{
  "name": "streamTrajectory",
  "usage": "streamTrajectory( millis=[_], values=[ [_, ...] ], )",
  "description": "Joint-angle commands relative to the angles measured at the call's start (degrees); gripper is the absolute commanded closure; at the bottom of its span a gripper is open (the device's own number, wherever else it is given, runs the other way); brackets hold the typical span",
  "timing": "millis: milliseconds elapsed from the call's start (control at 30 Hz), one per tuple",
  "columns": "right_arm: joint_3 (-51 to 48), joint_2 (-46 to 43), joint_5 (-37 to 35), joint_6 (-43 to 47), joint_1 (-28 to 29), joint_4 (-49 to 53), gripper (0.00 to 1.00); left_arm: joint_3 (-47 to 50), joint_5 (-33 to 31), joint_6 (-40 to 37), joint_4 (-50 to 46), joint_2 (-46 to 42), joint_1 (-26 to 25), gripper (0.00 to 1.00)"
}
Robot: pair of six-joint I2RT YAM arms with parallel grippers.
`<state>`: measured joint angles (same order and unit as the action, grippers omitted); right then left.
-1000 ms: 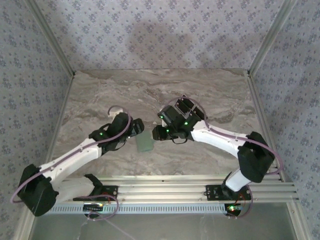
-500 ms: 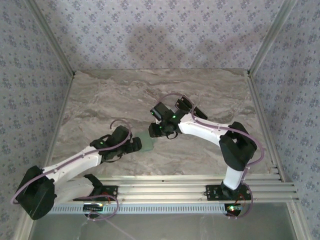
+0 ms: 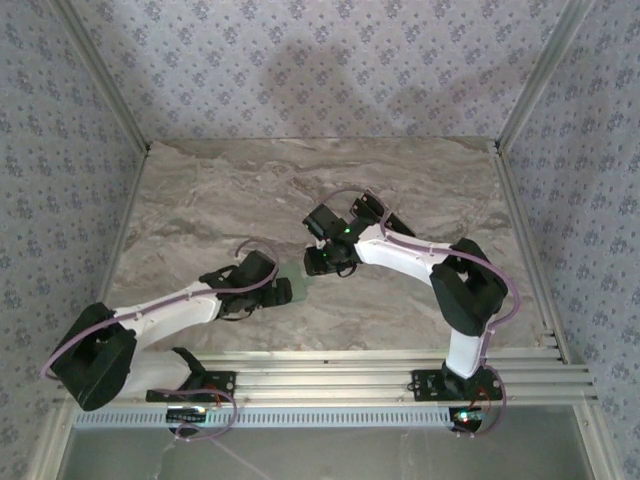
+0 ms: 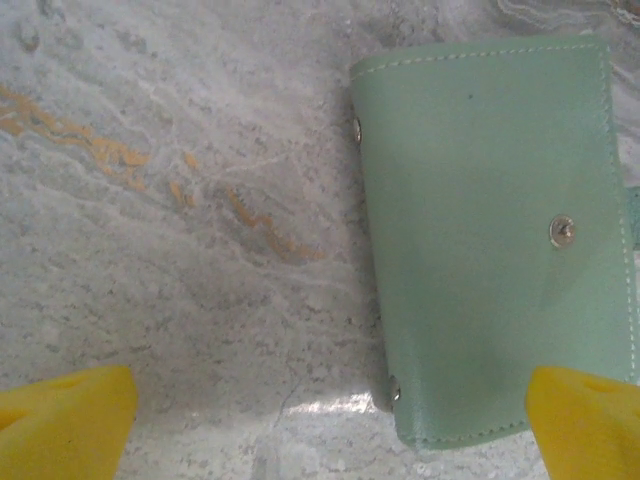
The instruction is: Put the credit cards into the card holder
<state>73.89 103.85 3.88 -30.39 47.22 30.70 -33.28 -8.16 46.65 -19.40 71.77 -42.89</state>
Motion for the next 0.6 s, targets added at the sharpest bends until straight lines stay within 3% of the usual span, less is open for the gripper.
streamTrajectory(
  millis=[0, 567],
  values=[
    [1.7, 1.5, 0.6, 1.0, -0.3, 1.4, 0.61, -2.1, -3.1, -1.1, -1.2, 1.4, -0.8, 0.0],
    [2.2, 3.7, 1.3, 2.2, -0.5, 1.0, 0.69, -0.2, -6.7, 1.2, -4.1, 4.2, -2.2, 0.0]
  ],
)
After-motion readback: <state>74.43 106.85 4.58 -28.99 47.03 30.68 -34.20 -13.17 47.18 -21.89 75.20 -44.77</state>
